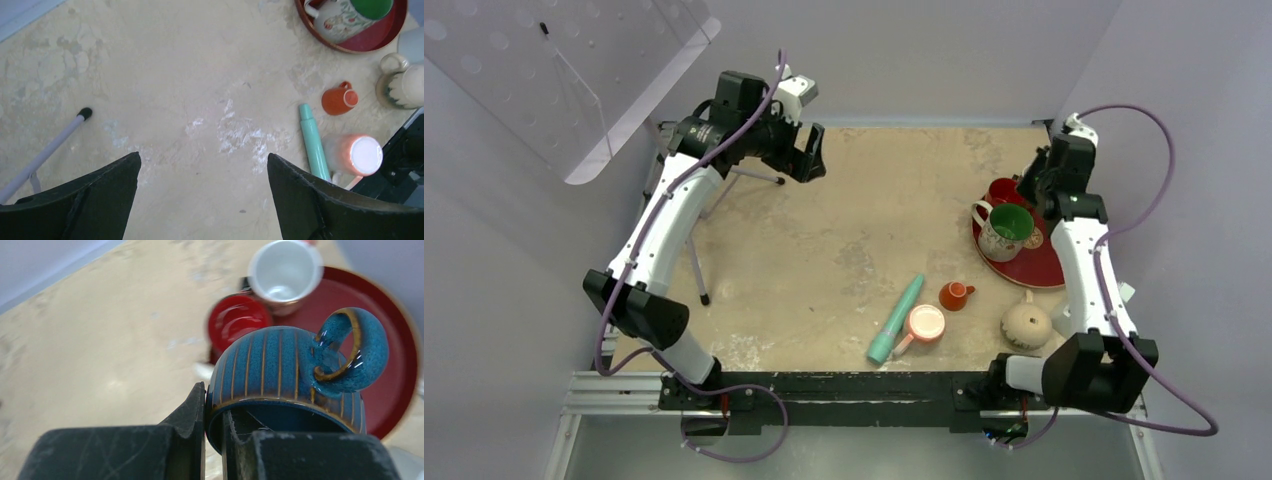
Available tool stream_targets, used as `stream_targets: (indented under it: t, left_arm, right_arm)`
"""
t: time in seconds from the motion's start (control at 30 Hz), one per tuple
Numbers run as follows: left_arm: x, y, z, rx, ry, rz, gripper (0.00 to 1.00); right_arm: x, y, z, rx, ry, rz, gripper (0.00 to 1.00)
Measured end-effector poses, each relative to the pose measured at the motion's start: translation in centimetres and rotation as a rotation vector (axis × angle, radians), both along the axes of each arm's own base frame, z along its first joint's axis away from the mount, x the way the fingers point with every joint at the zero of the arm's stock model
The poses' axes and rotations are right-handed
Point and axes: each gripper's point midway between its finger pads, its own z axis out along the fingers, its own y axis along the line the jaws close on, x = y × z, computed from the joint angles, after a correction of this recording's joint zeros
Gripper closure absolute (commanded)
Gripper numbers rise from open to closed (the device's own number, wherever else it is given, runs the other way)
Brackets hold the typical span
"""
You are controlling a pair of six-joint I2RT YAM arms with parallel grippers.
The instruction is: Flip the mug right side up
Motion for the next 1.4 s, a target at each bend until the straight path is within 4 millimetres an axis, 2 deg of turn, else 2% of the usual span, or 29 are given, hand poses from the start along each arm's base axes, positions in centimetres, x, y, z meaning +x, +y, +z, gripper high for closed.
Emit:
stream_targets:
  t: [0.03, 0.13, 0.23, 0.3, 0.43, 0.6, 0.87, 1.0, 1.07, 1.4]
  left_arm:
    - [-0.3, 0.3, -0.7, 0.018, 0.012, -0.001, 0.0]
    - [-1.0, 1.0, -2.8, 0.07, 0.043, -0.011, 0.0]
    - [-1.7, 2.0, -5.0, 0.134, 0.074, -0.018, 0.0]
    - [-2.1, 2.7, -6.2, 0.177, 0.081, -0.021, 0.0]
    - [-2.9, 3.9, -7.5, 0.24, 0.081, -0.028, 0.0]
    - [-3.7, 5.1, -8.0, 0.294, 0.065, -0.03, 0.0]
    - [-3.6, 6.0, -8.5, 0.345, 0.055, -0.024, 0.0]
    - [-3.5, 6.2, -8.5, 0.358, 0.047, -0.024, 0.0]
    - [-3.4, 6.2, -8.6, 0.361, 0.046, -0.021, 0.0]
    - [-3.3, 6.4, -8.7, 0.369, 0.049, -0.016, 0.0]
  right_arm:
    - [-0.1, -2.2, -0.2, -0.025, 0.025, -0.057, 1.0]
    - [0.3, -6.5, -1.2, -0.056, 0.084, -0.156, 1.0]
    - [0.7, -10.4, -3.2, -0.055, 0.149, -0.233, 1.0]
    - [0.7, -12.4, -5.1, -0.026, 0.199, -0.259, 1.0]
    - [1.2, -15.0, -9.3, 0.04, 0.299, -0.287, 1.0]
    - [1.3, -15.2, -13.8, 0.092, 0.404, -0.277, 1.0]
    - [1.9, -15.5, -17.6, 0.12, 0.486, -0.269, 1.0]
    - [2.7, -15.8, -19.2, 0.131, 0.513, -0.266, 0.9]
    - [3.0, -15.9, -19.6, 0.136, 0.519, -0.263, 0.82]
    - [4.2, -16.3, -18.5, 0.119, 0.483, -0.235, 0.65]
